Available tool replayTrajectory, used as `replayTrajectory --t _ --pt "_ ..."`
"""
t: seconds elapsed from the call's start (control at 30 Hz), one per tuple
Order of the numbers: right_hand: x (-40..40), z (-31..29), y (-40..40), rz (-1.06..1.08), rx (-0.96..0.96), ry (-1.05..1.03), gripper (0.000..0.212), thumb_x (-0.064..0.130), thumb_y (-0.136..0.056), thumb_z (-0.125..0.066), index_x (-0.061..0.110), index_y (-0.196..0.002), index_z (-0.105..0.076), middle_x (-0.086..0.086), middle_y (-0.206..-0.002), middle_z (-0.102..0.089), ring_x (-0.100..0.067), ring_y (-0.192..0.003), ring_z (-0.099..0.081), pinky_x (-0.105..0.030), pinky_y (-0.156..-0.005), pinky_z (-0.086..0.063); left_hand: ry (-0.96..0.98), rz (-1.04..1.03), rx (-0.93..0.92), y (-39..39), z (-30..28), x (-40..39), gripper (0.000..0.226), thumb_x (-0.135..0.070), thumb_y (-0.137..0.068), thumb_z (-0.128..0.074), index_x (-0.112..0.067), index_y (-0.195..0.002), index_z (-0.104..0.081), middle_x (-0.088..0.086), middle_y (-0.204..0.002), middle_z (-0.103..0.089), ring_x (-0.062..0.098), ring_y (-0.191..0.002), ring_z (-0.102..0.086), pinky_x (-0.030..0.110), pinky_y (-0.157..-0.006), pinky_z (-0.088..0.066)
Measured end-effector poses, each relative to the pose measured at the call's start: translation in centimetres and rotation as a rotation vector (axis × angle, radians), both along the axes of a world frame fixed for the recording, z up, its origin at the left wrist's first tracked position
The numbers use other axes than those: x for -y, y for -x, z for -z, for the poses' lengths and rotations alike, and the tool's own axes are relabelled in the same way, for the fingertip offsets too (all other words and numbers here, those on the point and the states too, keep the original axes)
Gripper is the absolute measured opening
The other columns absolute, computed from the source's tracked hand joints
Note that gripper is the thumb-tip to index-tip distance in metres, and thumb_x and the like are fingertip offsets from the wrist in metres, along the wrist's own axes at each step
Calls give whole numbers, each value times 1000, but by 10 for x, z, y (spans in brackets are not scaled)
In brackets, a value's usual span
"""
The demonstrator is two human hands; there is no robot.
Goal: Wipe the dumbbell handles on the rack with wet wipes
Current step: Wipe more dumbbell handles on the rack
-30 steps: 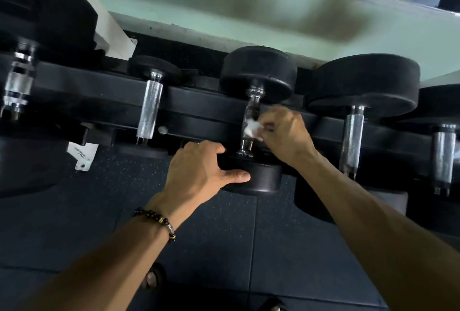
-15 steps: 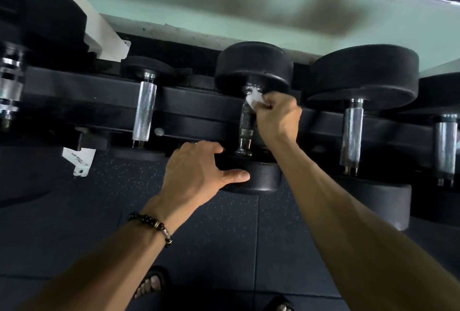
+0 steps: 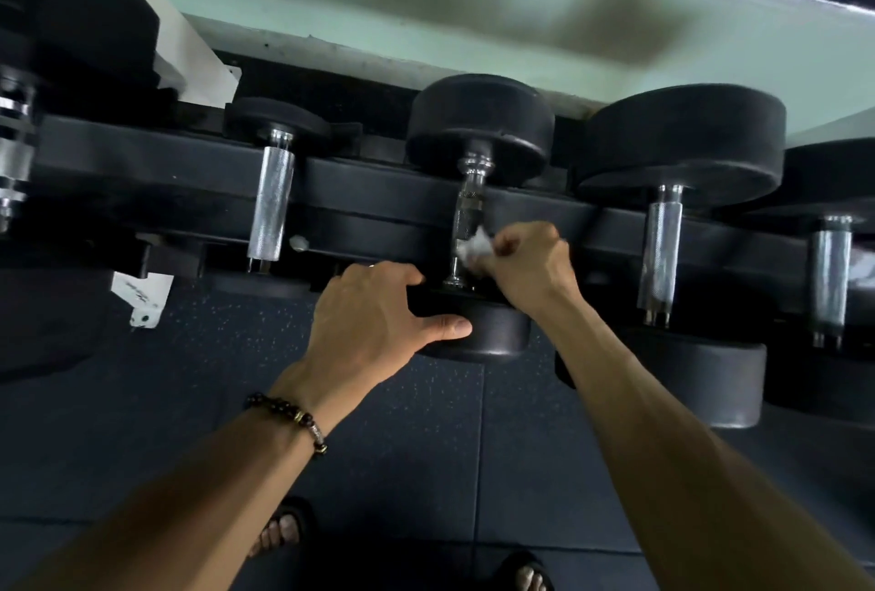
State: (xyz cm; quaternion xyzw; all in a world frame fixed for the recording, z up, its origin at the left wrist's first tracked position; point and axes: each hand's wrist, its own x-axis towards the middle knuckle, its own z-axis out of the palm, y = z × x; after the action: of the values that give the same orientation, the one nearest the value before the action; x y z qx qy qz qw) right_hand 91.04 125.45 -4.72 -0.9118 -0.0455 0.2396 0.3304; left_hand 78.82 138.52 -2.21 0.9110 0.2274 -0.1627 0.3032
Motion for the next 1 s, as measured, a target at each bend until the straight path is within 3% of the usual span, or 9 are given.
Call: replayTrajectory --t 0.1,0.23,0.33,0.43,0.53,0.67,0.73,0.83,1.0 --pt "10 -1 7 -121 -77 69 25 34 -79 -81 17 -69 -66 7 -68 -62 -4 -61 -57 -13 -48 -38 -5 4 -8 0 -2 0 85 -74 -67 -67 -23 -134 -56 1 -134 -59 22 -130 -45 34 -105 -33" --pt "-1 5 -1 124 97 -103 24 24 -82 -77 19 -64 -62 6 -62 -58 -6 -55 -52 -12 -43 -38 -2 18 26 1 -1 1 83 -74 -69 -65 -23 -134 -57 -1 -130 -63 20 -126 -49 34 -105 -36" --pt "-25 18 -35 404 64 -368 25 26 -80 -78 19 -60 -65 4 -61 -61 -14 -62 -61 -32 -63 -57 -11 23 26 1 2 3 84 -72 -72 -63 -22 -139 -51 -3 -139 -56 19 -133 -42 32 -108 -30" --pt "-23 24 -37 392 -64 -377 15 24 -87 -72 10 -81 -74 -8 -76 -70 -23 -73 -67 -50 -80 -60 -23 35 17 3 1 4 85 -72 -74 -61 -21 -141 -48 -4 -143 -52 19 -135 -40 32 -110 -28" --pt "-3 17 -28 169 -191 -287 13 13 -88 -68 3 -81 -74 -5 -77 -72 -18 -76 -68 -32 -79 -56 -22 41 -9 2 -2 4 86 -73 -74 -60 -21 -142 -48 -3 -143 -52 20 -134 -41 33 -109 -31" --pt "-23 25 -55 319 -180 -409 14 15 -77 -68 7 -65 -69 -12 -71 -68 -27 -72 -67 -49 -80 -60 -22 25 -9 2 -1 5 87 -74 -72 -60 -22 -141 -48 -4 -142 -53 20 -134 -42 34 -109 -32" --pt "-26 34 -55 377 -215 -442 16 13 -83 -65 9 -69 -71 -8 -76 -70 -23 -73 -66 -44 -78 -59 -19 3 -11 2 0 6 87 -73 -73 -61 -23 -142 -47 -4 -143 -52 20 -135 -41 34 -110 -31" --pt "9 32 -33 118 -299 -320 11 11 -82 -68 15 -76 -77 -3 -88 -76 -19 -89 -72 -37 -92 -55 -19 7 -17 1 -3 7 87 -72 -72 -61 -23 -142 -47 -4 -142 -53 19 -135 -41 34 -110 -31" --pt "-4 29 -45 123 -231 -387 23 4 -82 -65 10 -61 -72 -6 -67 -69 -18 -72 -67 -36 -78 -53 -7 -5 -24 2 -4 8 87 -72 -72 -62 -22 -142 -48 -3 -142 -53 20 -136 -41 35 -110 -32"
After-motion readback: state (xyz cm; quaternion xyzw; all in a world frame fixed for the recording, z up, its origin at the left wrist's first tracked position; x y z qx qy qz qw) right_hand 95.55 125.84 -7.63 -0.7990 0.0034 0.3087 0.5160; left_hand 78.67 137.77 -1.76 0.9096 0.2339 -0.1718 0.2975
